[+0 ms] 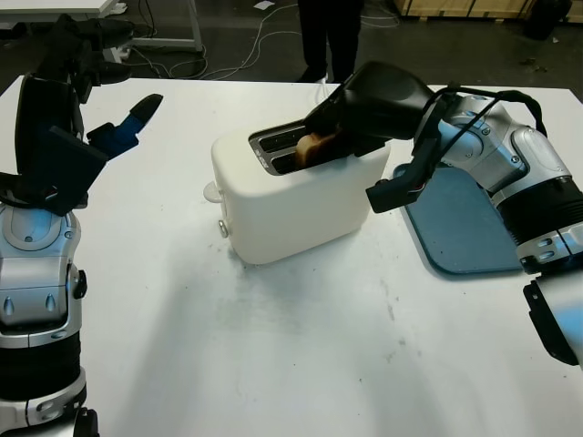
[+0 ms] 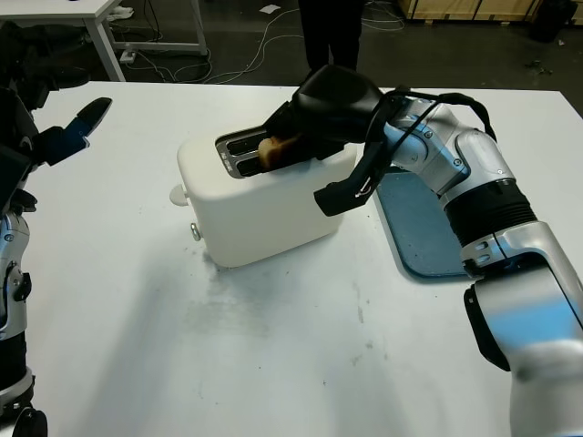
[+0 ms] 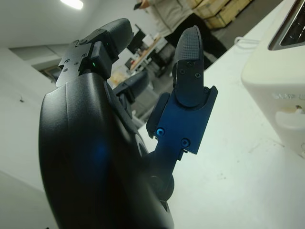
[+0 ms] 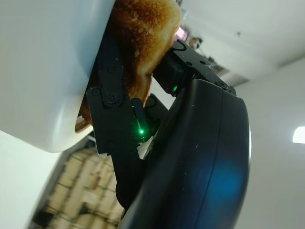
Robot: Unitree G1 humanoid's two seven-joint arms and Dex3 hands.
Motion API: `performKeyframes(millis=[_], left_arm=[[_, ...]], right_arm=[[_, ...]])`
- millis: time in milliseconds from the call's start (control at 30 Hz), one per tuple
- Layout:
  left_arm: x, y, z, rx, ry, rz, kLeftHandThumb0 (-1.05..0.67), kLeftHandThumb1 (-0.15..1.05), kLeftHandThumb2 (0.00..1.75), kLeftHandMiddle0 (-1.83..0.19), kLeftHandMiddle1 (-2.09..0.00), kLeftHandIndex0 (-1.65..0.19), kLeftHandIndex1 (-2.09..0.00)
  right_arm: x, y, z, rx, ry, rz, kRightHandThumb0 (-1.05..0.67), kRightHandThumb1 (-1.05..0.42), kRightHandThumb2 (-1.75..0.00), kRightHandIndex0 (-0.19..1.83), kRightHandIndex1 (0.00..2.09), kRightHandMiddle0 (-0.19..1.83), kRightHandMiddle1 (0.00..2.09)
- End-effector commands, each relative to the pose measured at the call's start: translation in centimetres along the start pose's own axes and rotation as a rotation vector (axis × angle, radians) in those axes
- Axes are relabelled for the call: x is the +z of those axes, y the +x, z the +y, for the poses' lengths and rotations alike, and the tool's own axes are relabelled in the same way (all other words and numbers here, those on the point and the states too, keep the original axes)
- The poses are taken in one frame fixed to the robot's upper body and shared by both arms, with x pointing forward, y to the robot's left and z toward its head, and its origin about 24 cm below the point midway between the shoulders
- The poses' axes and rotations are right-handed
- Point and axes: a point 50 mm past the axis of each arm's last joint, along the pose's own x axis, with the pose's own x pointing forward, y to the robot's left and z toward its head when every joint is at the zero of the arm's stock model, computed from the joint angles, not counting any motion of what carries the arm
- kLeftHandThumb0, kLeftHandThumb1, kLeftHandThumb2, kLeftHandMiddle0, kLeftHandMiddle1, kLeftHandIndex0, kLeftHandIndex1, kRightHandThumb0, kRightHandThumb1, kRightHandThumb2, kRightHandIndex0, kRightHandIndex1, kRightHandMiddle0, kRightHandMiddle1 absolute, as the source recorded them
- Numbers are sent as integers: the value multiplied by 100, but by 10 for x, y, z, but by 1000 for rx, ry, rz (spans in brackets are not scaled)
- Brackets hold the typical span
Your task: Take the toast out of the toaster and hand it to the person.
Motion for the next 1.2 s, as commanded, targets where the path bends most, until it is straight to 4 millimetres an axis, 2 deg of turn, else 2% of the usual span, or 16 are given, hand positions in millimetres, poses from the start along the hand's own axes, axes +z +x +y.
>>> performKeyframes(millis=[0, 167, 300, 433, 600, 733, 833, 900, 1000, 1100, 1167], left_arm=[[1, -2, 1, 8, -2, 2, -41, 77, 43, -2, -116, -11, -87], [0, -2, 1, 6, -5, 1, -40, 76, 44, -1, -116, -11, -87], [0, -2, 1, 7, -5, -1, -40, 77, 43, -1, -116, -11, -87], [0, -2, 2, 11, -7, 2, -40, 76, 44, -1, -117, -11, -87], [-1, -3, 2, 10, 1, 2, -41, 76, 44, -1, -117, -11, -88], [-1, -3, 3, 7, -7, 3, -40, 76, 44, -1, -117, -10, -88], [-1, -3, 2, 9, -8, 2, -39, 76, 44, 0, -117, -10, -88], [-1, -3, 2, 10, -4, 3, -40, 76, 44, -1, -117, -10, -88], [0, -3, 2, 6, 6, 0, -39, 76, 45, 0, -117, -10, -88], [0, -3, 1, 4, -3, -3, -37, 76, 46, 0, -118, -10, -88], [-1, -3, 1, 3, -11, 1, -37, 76, 47, 0, -118, -9, -88]], right_arm=[[-8, -3, -13, -113, 77, 10, -42, -92, -34, 100, 175, 75, 174], [-27, -7, -37, -246, 336, 43, -44, -92, -41, 95, 175, 64, 175], [-42, -12, -61, -335, 574, 42, -48, -92, -40, 98, 175, 73, 175], [-55, -19, -80, -425, 731, 70, -51, -92, -35, 99, 175, 75, 175], [-77, -32, -86, -567, 1023, 106, -50, -92, -32, 105, 175, 81, 175], [-92, -37, -70, -689, 1188, 266, -42, -92, -31, 107, 175, 81, 175], [-99, -38, -52, -722, 1227, 392, -33, -92, -39, 104, 175, 74, 175], [-101, -39, -38, -732, 1217, 482, -30, -92, -37, 100, 175, 64, 175], [-102, -39, -16, -724, 1148, 623, -30, -92, -37, 93, 175, 66, 175], [-99, -37, 3, -711, 1118, 704, -25, -92, -44, 90, 175, 64, 175], [-97, -35, 16, -701, 1134, 729, -22, -92, -42, 88, 175, 58, 175]])
